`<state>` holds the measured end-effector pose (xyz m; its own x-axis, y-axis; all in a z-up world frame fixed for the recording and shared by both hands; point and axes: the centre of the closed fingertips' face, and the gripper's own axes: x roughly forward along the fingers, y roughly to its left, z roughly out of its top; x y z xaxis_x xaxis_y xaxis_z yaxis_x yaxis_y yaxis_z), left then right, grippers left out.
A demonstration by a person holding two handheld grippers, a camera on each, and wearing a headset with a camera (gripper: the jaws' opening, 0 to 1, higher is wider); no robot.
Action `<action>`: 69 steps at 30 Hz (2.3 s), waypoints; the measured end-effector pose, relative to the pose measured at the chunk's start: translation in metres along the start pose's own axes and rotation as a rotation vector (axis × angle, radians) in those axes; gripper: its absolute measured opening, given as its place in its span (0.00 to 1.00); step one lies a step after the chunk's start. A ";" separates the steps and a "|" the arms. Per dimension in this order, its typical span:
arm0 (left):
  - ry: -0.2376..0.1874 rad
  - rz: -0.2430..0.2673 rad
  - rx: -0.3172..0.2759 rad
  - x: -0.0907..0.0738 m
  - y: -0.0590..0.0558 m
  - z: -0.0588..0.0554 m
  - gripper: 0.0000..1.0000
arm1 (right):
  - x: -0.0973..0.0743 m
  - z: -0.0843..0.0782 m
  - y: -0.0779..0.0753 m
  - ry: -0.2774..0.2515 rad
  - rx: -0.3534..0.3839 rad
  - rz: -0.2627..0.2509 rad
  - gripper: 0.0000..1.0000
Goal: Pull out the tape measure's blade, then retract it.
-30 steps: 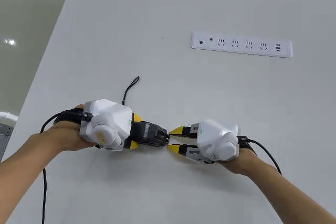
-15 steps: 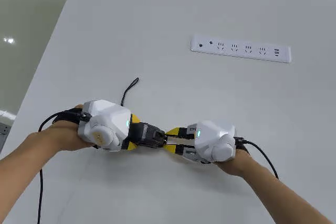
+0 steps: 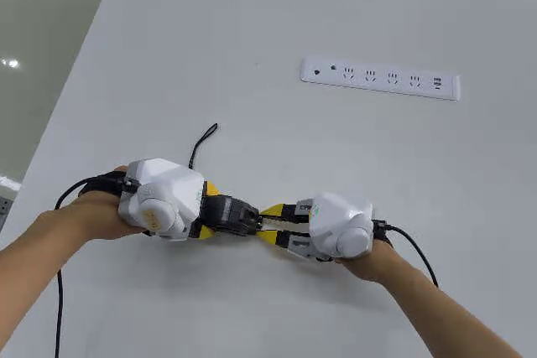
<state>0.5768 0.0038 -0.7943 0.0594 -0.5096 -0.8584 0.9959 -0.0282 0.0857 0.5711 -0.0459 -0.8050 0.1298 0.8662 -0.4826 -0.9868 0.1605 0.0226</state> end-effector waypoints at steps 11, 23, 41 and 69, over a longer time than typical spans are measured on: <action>0.001 0.000 -0.005 0.000 0.000 0.000 0.28 | 0.000 0.000 0.001 0.019 -0.037 0.013 0.10; 0.003 0.000 -0.008 0.000 -0.001 0.000 0.28 | -0.001 0.000 0.002 0.046 -0.067 0.030 0.10; 0.003 0.006 -0.016 -0.002 -0.001 -0.003 0.28 | -0.006 0.001 0.002 0.062 -0.078 0.045 0.10; 0.005 -0.004 -0.037 -0.003 -0.001 -0.005 0.28 | -0.021 -0.003 0.001 0.079 -0.073 0.062 0.10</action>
<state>0.5761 0.0093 -0.7943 0.0555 -0.5051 -0.8613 0.9980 0.0016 0.0634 0.5669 -0.0653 -0.7969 0.0636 0.8329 -0.5498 -0.9975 0.0707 -0.0082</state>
